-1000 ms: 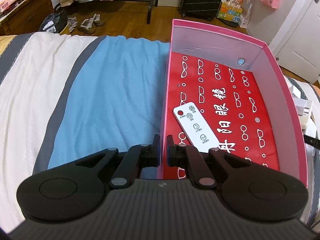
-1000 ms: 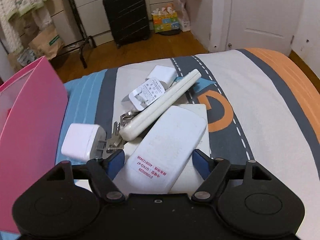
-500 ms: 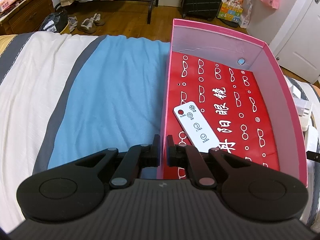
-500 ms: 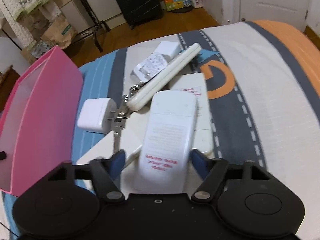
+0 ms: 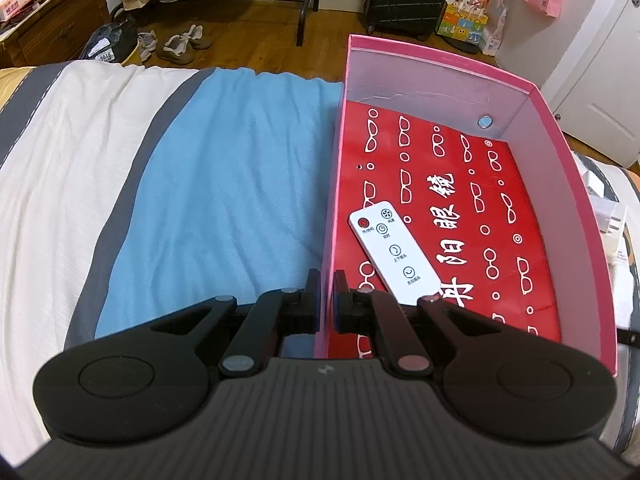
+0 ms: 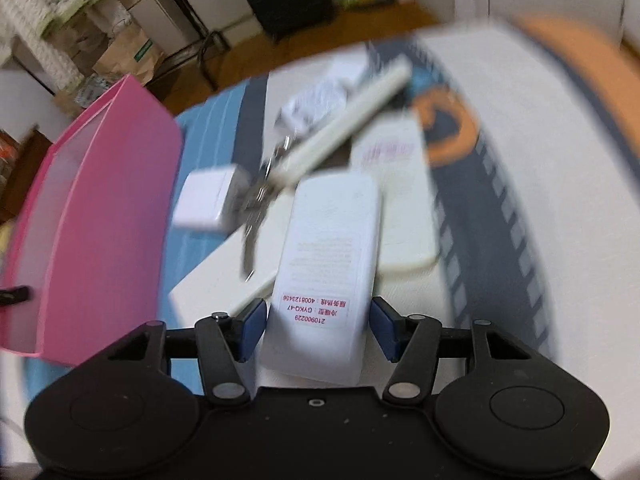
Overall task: Organize rigid objects
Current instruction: 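Grasp the flat white power bank with the right gripper, then lower the power bank into the box beside the small remote, release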
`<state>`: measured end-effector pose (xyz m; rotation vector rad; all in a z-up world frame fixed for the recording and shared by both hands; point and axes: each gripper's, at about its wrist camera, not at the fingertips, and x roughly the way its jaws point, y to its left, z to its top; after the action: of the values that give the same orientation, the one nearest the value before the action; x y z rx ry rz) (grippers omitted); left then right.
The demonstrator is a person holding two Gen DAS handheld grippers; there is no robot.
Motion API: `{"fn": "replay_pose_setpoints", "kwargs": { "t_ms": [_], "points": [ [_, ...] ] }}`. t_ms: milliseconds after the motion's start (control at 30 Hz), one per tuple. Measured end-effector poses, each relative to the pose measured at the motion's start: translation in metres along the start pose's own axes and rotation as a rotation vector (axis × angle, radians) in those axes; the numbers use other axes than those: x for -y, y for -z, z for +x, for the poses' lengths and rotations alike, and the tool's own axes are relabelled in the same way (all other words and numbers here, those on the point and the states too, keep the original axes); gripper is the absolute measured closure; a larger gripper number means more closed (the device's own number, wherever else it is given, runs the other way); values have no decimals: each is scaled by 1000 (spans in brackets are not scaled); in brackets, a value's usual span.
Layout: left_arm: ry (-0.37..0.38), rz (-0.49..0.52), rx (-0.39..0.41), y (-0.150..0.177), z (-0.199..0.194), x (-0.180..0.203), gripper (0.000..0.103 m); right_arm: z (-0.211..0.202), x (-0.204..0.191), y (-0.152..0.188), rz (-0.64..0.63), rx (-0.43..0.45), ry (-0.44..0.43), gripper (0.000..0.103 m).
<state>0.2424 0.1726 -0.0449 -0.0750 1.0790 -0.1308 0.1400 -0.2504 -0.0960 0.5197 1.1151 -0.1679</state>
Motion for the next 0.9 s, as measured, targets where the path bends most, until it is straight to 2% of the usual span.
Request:
{"fn": "replay_pose_setpoints", "kwargs": {
  "t_ms": [67, 133, 200, 233, 267, 300, 400, 433, 500, 533, 600, 900],
  "points": [
    [2, 0, -2, 0, 0, 0, 98, 7, 11, 1, 84, -33, -71, 38],
    [0, -3, 0, 0, 1, 0, 98, 9, 19, -1, 138, -20, -104, 36],
    [1, -14, 0, 0, 1, -1, 98, 11, 31, -3, 230, -1, -165, 27],
    [1, -22, -3, -1, 2, -2, 98, 15, 38, -2, 281, 7, -201, 27],
    [4, -29, -7, -1, 3, -3, 98, 17, 45, 0, 332, 23, -227, 28],
    [6, -31, -7, -1, 3, -3, 98, 17, 46, 2, 353, 37, -234, 41],
    [1, -21, 1, 0, 0, -2, 98, 8, 36, 4, 282, 72, -166, 60],
    [2, -20, 4, 0, -1, -2, 98, 4, 32, 6, 268, 83, -163, 63],
    [2, -16, 7, 1, -3, -1, 98, -3, 25, 6, 236, 110, -181, 78],
    [1, -16, 9, 1, -3, -1, 98, -8, 20, 6, 219, 121, -203, 80],
    [7, -23, 9, 1, -4, -3, 98, -14, 11, 6, 172, 133, -239, 82],
    [2, -22, 19, 1, -4, -2, 98, -7, -20, 8, -17, 156, -199, 80]
  ]
}}
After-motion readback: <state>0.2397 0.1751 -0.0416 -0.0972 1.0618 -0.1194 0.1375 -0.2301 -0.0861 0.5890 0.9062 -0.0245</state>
